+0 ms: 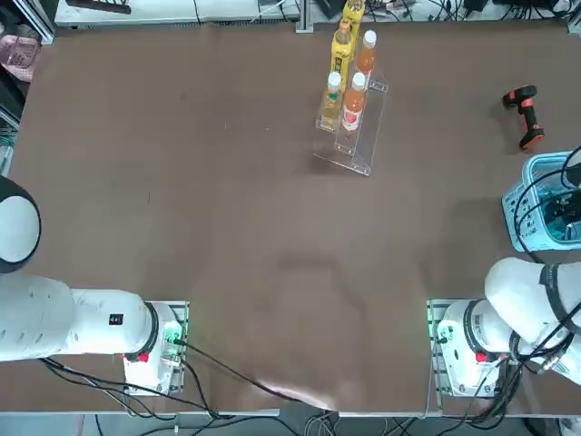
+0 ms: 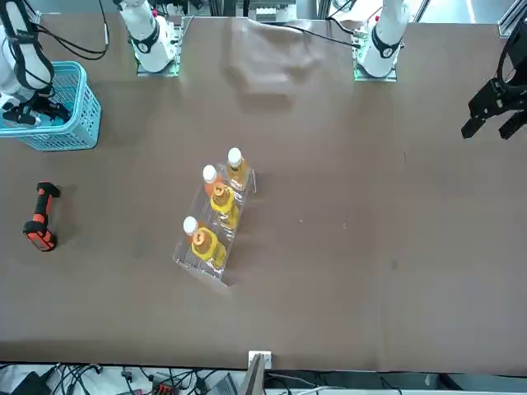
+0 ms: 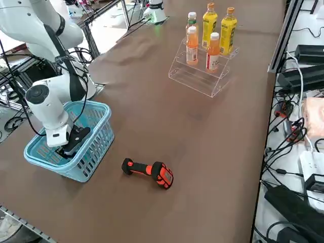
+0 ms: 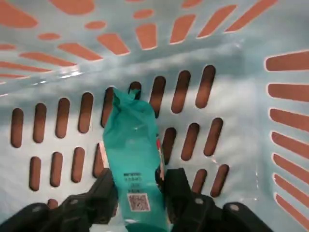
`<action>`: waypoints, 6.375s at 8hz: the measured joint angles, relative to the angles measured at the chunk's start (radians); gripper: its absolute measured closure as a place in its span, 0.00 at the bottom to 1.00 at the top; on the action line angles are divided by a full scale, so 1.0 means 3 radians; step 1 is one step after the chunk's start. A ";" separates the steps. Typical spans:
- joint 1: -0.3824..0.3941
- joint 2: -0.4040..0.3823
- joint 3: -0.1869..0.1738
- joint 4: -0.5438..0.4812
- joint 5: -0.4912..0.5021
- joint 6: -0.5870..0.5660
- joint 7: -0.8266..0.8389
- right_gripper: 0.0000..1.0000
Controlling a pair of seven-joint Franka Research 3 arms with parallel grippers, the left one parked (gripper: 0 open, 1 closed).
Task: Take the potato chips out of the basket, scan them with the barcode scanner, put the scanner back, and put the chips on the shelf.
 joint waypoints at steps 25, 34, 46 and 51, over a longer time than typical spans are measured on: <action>0.0139 -0.1258 0.0065 0.0395 0.0000 -0.1780 -0.0132 0.57; 0.0268 -0.1056 0.1646 0.0827 0.0248 -0.1984 0.1203 0.56; 0.0567 0.0328 0.2057 0.1017 0.0040 -0.0888 0.2471 0.56; 0.0577 0.0568 0.2033 0.1027 -0.0086 -0.0717 0.2595 0.54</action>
